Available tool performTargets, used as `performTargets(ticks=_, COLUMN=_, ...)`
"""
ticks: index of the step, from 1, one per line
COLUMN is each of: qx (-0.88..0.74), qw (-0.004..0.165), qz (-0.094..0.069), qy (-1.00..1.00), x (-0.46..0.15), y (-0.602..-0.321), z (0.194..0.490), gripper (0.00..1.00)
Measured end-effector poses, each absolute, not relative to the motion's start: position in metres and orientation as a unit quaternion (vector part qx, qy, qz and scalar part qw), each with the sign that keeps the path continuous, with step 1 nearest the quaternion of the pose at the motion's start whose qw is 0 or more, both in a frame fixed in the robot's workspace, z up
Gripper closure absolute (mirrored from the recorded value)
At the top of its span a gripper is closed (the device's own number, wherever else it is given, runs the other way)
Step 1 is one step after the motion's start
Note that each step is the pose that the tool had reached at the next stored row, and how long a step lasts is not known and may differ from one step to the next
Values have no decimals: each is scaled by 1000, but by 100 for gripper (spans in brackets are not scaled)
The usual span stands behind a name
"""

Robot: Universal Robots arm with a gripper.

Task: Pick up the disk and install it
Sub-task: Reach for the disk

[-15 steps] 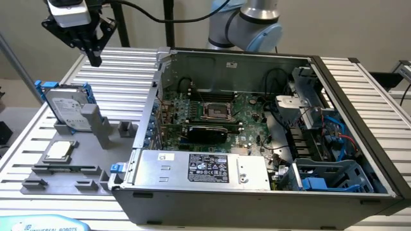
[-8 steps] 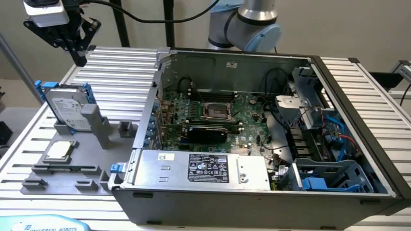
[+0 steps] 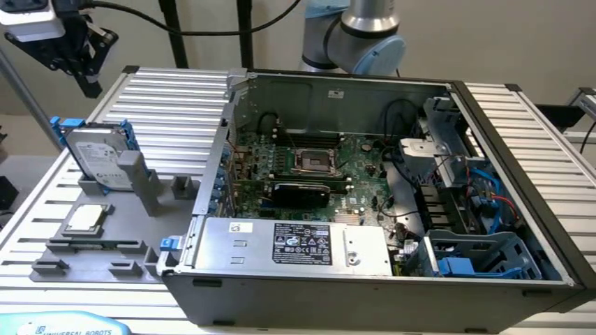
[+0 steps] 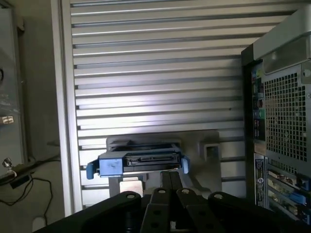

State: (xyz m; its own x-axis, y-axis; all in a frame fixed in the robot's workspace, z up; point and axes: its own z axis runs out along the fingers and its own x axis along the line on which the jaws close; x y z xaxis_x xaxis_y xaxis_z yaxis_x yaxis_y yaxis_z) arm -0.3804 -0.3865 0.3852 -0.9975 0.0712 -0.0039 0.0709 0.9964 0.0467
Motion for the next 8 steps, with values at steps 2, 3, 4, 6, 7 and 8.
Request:
performTargets(ticks=2, qx=36, qw=2, qz=23, qy=999, x=-390, y=-386, z=383, gripper=89)
performTargets(ticks=3, qx=36, qw=2, qz=23, qy=999, x=-394, y=-386, z=383, gripper=89)
performTargets(ticks=4, qx=36, qw=1, qz=23, qy=999, x=-399, y=-386, z=381, gripper=89)
performTargets(ticks=6, qx=36, qw=1, qz=23, qy=999, x=-408, y=-386, z=379, gripper=89)
performTargets(ticks=7, qx=36, qw=1, qz=23, qy=999, x=-413, y=-386, z=378, gripper=89)
performTargets(ticks=8, qx=36, qw=1, qz=23, qy=999, x=-417, y=-386, z=377, gripper=89)
